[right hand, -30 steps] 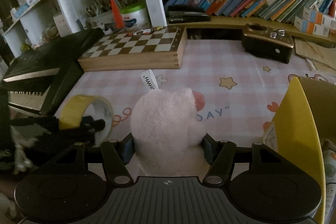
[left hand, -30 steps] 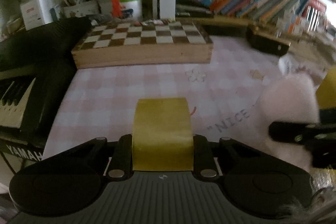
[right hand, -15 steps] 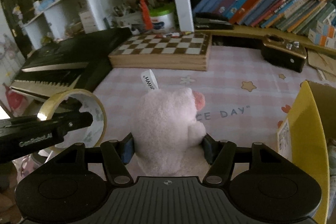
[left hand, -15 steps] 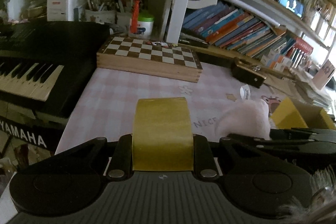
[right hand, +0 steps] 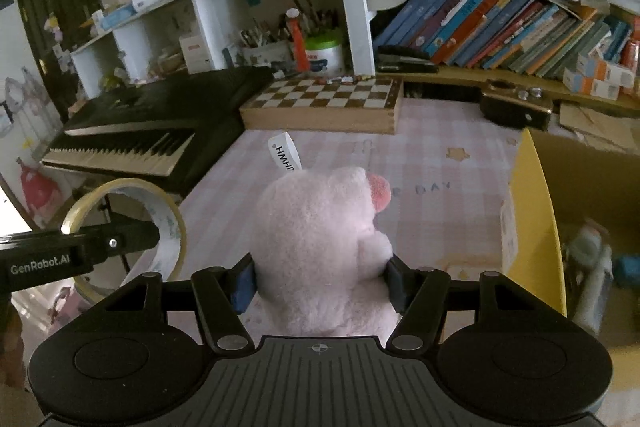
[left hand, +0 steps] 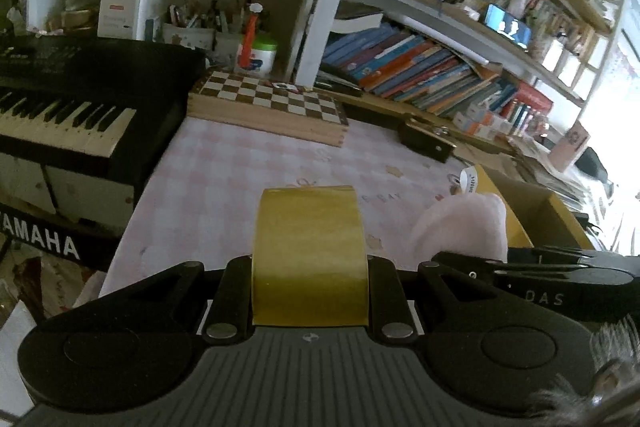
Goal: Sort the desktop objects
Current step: 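Carry the tape roll and pink pig toward the yellow box with both tools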
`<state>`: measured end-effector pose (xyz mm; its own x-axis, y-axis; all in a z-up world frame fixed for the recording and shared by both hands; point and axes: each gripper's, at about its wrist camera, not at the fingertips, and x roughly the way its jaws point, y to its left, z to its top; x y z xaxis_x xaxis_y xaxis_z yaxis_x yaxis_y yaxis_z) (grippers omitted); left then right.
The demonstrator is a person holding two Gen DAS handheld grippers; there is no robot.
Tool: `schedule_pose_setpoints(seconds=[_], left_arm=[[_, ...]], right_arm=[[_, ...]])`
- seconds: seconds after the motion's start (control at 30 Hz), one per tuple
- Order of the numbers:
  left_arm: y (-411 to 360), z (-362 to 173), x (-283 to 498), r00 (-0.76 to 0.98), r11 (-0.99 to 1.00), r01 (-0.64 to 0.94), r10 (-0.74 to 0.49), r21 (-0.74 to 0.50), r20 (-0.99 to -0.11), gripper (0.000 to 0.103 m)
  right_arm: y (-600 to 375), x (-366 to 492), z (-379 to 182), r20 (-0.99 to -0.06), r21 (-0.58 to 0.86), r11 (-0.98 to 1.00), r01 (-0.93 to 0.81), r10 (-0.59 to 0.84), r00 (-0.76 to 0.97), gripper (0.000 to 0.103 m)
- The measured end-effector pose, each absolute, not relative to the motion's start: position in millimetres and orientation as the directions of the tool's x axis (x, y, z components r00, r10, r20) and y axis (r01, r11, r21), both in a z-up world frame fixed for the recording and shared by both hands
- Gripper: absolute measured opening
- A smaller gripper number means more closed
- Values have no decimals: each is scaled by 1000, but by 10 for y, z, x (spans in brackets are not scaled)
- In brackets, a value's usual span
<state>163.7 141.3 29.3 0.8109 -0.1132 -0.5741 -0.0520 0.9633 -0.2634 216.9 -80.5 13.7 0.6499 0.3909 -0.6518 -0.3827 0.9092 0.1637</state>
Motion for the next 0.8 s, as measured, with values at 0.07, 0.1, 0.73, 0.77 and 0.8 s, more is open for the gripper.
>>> schedule_pose_setpoints(seconds=[0.07,0.1,0.73,0.77,0.8], left_arm=[[1402,286,1501,810,963,-39,-126,-267,-572,18],[1399,282,1427,809,962,-34,-132,-270,-573,18],[1154,145,429,738,945,146,-300,-292,-605,18],[1131,139,415,731,943,159,-312,-293,-607,18],[1097,132,398,724,940,174,-325,-295,-608,18]], right_arm=[[-806,2038,147,-654,158,914,-374,381,654,63],[-804,1967,147,-656,156,916,-369,375,654,63],[-926,732,-27,-707,176,949,-261,307,637,63],[-959,682,-36,-710,176,953,-247,297,639,63],[-984,641,-44,-713,176,956,-234,288,639,63]])
